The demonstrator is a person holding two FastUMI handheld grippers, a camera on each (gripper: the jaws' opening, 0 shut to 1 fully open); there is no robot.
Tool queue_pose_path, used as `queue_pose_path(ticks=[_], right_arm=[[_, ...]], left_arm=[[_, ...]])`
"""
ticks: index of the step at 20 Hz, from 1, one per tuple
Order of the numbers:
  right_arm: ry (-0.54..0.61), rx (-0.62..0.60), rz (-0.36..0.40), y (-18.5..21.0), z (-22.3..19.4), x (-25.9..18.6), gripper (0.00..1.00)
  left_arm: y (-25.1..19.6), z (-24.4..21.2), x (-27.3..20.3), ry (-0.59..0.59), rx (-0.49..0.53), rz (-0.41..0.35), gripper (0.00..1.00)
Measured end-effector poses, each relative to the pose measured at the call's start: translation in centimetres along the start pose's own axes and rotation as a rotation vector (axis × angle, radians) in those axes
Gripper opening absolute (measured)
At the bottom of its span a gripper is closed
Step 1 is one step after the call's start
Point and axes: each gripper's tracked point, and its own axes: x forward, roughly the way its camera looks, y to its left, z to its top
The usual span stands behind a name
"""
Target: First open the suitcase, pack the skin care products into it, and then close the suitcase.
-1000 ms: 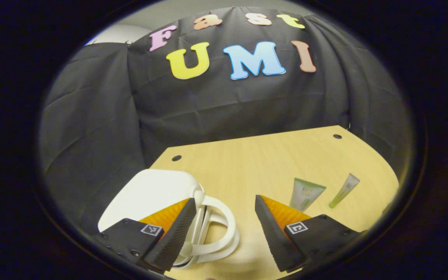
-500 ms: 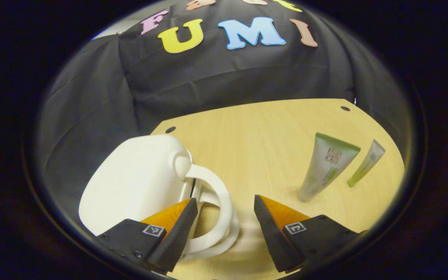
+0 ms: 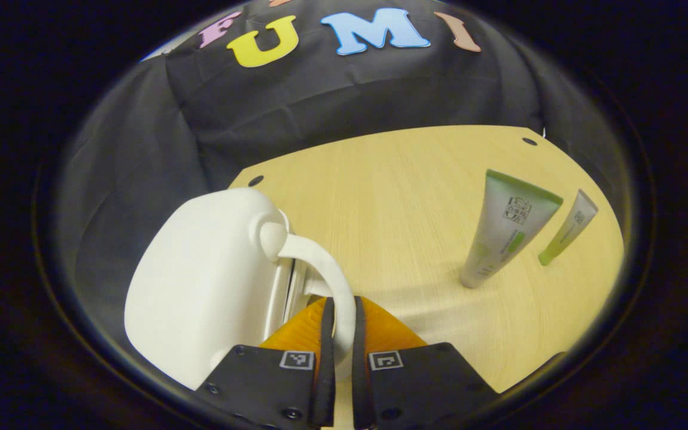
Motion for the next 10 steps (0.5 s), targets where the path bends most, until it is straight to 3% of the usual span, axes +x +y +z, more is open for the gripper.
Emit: queue_pose_path(ticks=[10], right_arm=[[0.023,0.014,0.076,3.1,-1.1,0.9,0.95]], left_arm=[[-1.8,2.6,-10.4,-0.124,0.027,-0.106,0.19]])
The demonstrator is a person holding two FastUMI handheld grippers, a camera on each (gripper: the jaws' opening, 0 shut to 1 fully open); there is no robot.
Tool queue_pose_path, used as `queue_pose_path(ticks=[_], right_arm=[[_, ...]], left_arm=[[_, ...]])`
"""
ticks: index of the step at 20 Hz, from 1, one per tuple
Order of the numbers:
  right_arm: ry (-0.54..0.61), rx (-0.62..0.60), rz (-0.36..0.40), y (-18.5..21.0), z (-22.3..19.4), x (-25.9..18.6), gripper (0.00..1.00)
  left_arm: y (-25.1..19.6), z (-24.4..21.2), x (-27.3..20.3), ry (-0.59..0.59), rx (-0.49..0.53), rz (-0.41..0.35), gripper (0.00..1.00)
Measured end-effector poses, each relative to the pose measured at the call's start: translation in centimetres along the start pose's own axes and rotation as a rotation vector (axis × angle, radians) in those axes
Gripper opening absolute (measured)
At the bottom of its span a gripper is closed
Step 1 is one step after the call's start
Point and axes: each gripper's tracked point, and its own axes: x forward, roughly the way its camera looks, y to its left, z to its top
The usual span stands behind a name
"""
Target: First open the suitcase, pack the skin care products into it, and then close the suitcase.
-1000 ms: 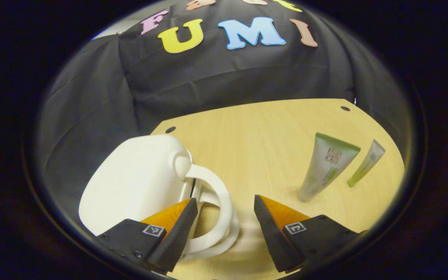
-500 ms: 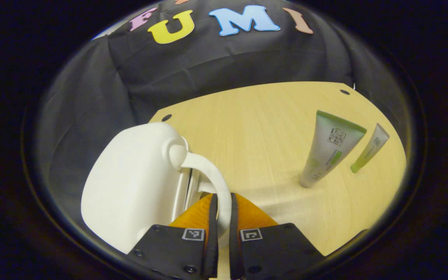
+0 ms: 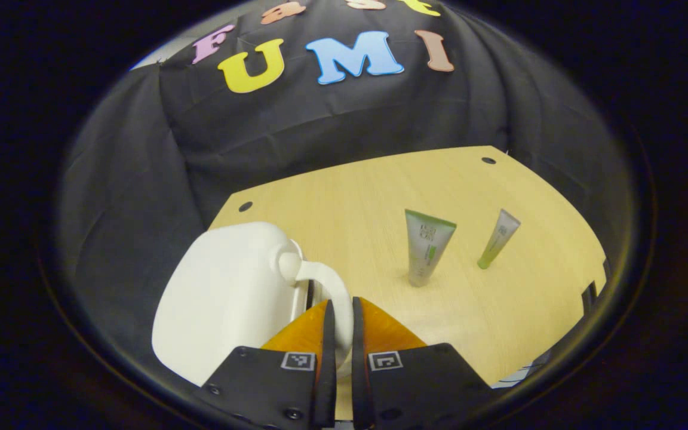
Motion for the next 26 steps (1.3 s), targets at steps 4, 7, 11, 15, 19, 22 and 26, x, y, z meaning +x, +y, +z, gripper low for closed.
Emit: queue_pose_path(ticks=[4,7,11,15,19,22,26], right_arm=[[0.01,0.02,0.036,1.4,-0.4,0.7,0.95],[0.01,0.032,0.055,2.3,-0.4,1.3,0.95],[0.025,0.046,0.062,2.6,-1.0,2.0,0.95],[0.042,0.066,0.054,2.6,-1.7,2.6,0.95],[0.066,0.087,0.035,2.1,-2.3,3.0,0.95],[0.079,0.096,0.02,2.0,-2.6,3.2,0.95],[0.088,0.111,-0.005,1.9,-2.8,3.3,0.95]], left_arm=[[2.5,4.8,-3.5,-0.07,-0.072,-0.002,0.18],[7.2,8.2,-5.4,-0.123,-0.085,0.037,0.18],[16.3,12.0,-7.2,-0.173,-0.092,0.127,0.16],[26.1,12.9,-8.4,-0.181,-0.116,0.231,0.16],[35.7,10.9,-8.3,-0.156,-0.137,0.345,0.16],[40.3,8.5,-7.4,-0.123,-0.108,0.401,0.16],[45.3,5.1,-4.8,-0.067,-0.081,0.455,0.16]])
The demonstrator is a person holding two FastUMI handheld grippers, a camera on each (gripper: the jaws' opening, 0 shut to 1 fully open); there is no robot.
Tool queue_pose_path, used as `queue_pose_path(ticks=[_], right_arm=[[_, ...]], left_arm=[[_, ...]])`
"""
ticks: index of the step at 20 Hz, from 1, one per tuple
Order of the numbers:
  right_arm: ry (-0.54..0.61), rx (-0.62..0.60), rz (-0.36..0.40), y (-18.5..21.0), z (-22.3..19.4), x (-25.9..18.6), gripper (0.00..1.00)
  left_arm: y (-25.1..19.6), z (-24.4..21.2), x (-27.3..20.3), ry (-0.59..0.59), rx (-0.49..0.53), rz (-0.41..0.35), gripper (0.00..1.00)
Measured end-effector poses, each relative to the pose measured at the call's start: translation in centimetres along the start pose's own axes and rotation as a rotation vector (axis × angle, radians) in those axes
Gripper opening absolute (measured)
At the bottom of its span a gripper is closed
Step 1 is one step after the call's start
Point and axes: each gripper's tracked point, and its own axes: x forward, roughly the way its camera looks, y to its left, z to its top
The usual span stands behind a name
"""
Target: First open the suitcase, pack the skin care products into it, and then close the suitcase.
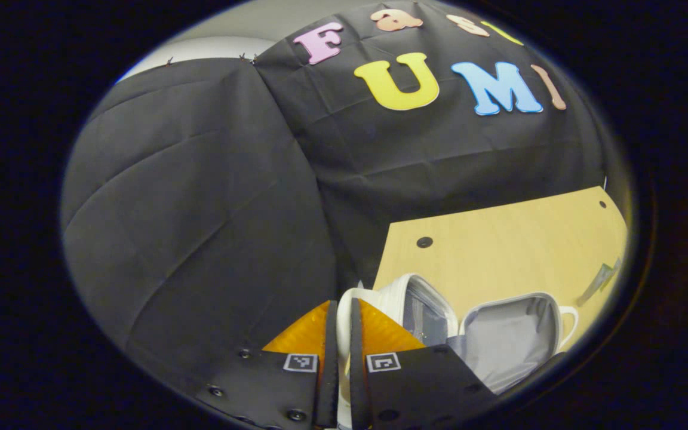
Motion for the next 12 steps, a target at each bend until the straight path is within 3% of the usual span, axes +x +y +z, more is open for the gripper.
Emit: queue_pose_path(ticks=[7,9,12], right_arm=[[0.066,0.117,-0.041,-0.5,-1.6,0.0,0.95],[0.061,0.129,-0.072,-1.5,-1.6,-0.2,0.94],[0.047,0.131,-0.115,-2.9,-1.6,-0.5,0.94]], left_arm=[[2.4,-4.5,6.9,0.072,-0.016,0.05,0.16],[3.9,-5.2,8.1,0.081,0.001,0.126,0.19],[1.9,-6.3,8.6,0.078,-0.03,0.087,0.7]])
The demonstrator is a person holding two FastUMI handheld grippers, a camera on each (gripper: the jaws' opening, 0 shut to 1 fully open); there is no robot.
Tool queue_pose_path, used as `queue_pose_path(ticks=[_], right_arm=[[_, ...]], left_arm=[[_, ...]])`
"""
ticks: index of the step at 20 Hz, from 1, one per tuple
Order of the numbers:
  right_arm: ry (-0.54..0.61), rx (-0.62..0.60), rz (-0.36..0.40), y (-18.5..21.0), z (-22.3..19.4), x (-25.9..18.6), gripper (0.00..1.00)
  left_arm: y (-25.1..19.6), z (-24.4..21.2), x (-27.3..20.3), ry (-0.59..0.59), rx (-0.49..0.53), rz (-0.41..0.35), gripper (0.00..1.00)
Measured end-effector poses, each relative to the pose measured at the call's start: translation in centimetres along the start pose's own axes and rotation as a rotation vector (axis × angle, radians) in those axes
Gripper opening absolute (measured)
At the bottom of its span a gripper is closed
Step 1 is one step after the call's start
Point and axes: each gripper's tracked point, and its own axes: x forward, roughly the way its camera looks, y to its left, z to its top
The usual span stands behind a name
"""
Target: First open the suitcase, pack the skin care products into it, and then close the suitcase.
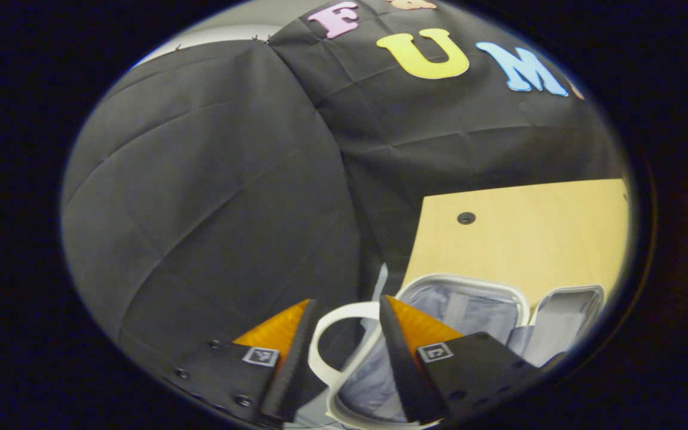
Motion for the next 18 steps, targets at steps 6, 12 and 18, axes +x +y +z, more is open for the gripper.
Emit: queue_pose_path(ticks=[6,12,18], right_arm=[[0.018,0.01,-0.004,-0.4,-0.8,0.1,0.94],[0.036,-0.035,0.056,0.9,-1.7,0.0,0.94],[0.069,-0.106,0.142,2.5,-3.4,-0.1,0.94]], left_arm=[[-4.5,-1.5,-1.0,-0.006,0.079,-0.042,0.99],[-13.1,-0.2,-7.0,-0.069,0.003,-0.177,0.99],[-24.0,4.1,-15.5,-0.225,0.025,-0.301,0.99]])
